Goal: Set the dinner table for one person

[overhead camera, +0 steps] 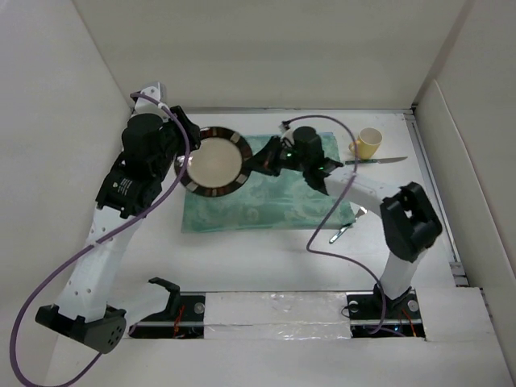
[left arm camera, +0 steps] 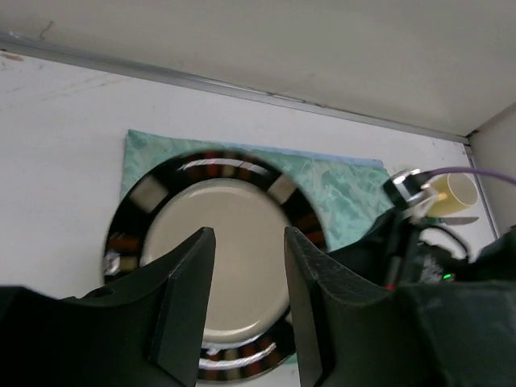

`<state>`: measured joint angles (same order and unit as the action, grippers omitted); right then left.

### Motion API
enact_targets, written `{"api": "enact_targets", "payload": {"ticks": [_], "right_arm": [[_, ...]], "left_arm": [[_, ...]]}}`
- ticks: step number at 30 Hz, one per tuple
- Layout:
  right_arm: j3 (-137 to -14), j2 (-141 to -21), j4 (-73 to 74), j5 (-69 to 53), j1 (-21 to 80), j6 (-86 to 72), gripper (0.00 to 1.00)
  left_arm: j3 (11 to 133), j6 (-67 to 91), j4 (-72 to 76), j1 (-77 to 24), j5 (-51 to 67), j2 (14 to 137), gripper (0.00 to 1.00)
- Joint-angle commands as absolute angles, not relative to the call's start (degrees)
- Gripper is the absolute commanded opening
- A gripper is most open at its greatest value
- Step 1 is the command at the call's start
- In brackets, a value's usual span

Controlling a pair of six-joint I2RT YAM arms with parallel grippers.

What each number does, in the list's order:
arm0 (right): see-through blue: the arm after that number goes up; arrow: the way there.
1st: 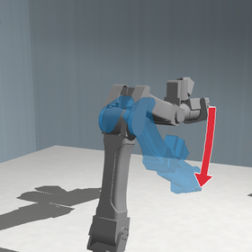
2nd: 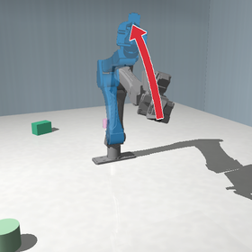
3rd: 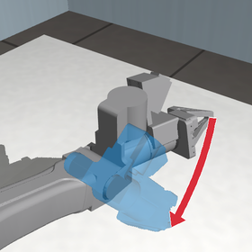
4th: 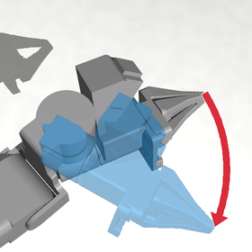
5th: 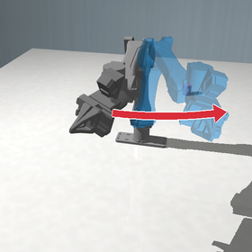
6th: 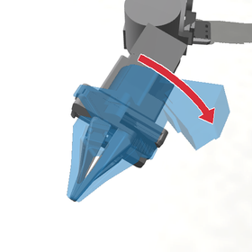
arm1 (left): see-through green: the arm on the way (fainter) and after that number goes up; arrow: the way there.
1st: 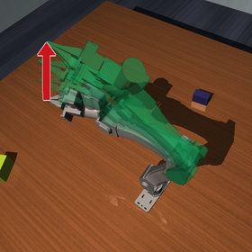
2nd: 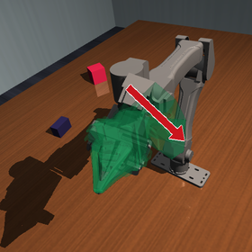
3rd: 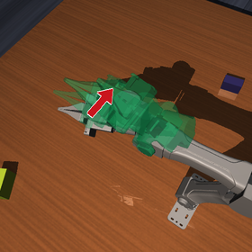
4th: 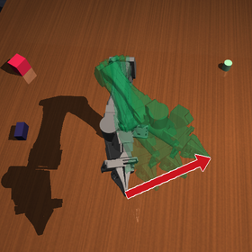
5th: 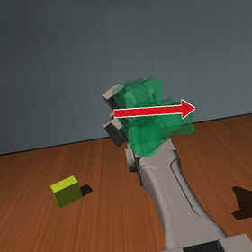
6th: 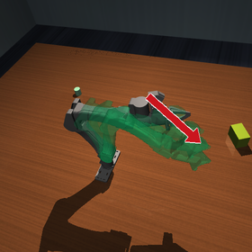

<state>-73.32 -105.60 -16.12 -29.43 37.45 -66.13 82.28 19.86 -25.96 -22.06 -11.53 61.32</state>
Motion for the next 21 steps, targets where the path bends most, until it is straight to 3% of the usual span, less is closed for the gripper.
{"api": "enact_targets", "payload": {"ticks": [1, 8, 21], "right_arm": [[-65.79, -96.79, -21.10, -32.16, 30.17, -64.52, 0.00], [-64.07, -96.41, -14.33, -33.22, 23.47, -57.40, 0.00], [-64.16, -103.09, -12.65, -32.70, 19.60, -53.70, 0.00]], "left_arm": [[79.99, 20.91, -22.52, -22.24, -6.96, 63.01, 0.37], [76.91, 21.97, -20.22, -22.24, 1.56, 68.29, 0.33], [71.37, 19.33, -12.92, -22.24, 2.37, 74.97, 0.32]]}}
